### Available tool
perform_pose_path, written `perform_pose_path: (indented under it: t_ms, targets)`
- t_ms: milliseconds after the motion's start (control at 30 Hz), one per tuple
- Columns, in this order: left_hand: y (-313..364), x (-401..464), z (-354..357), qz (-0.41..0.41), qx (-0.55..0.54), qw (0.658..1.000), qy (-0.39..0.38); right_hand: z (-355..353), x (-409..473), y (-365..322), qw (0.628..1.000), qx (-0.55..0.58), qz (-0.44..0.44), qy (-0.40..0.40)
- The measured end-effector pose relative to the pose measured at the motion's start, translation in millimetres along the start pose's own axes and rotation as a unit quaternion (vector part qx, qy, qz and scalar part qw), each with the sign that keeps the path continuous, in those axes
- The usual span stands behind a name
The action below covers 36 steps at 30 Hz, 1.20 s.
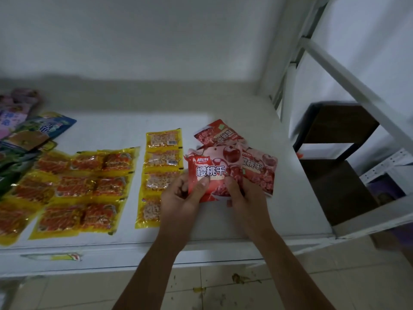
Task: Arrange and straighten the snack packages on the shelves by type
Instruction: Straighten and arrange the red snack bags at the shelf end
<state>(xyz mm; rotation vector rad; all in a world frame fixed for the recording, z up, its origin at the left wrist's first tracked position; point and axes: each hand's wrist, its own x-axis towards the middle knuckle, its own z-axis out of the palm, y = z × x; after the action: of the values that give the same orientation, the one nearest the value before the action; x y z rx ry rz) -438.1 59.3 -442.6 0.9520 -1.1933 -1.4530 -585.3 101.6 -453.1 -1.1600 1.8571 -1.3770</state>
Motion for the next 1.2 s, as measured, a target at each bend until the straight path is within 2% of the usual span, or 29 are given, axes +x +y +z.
perform_pose_path:
  t_ms: [133,300,400,533,700,867,1000,1200]
  targets:
    - [-5.8,0.8,1.6,0.006,0.076,0.997,-0.013,-2.2,0.6,1.8,1.000,0.022,0.004,-0.001]
    - [-10.2,-0.5,1.9,-0.005,0.108,0.994,-0.008,-2.9,-1.7,0.3,0.997,0.073,-0.016,-0.002]
    - [-9.9,-0.7,3.6,0.006,0.132,0.991,-0.019,-3.3,-1.3,0.6,0.998,0.054,-0.028,0.007]
    - [-5.3,-1.8,4.9,-0.005,0.088,0.996,-0.018,-1.3,-0.1,-0.5,0.999,0.027,-0.034,0.014]
    - [-5.9,-0.1,3.6,-0.006,0.106,0.994,-0.025,-2.8,-1.6,4.7,0.999,0.026,-0.019,-0.001]
    - [-9.2,-0.1,3.0,0.015,0.102,0.995,-0.011,-5.1,-2.4,-0.7,0.996,0.094,-0.003,-0.007]
    - [-15.1,0.2,-0.7,0.041,0.133,0.990,-0.033,-11.0,0.1,-0.4,0.989,0.144,-0.006,-0.011]
    - [-7.2,-1.5,2.3,0.001,0.047,0.998,-0.052,-13.0,-2.2,-0.5,0.989,0.143,-0.003,-0.028]
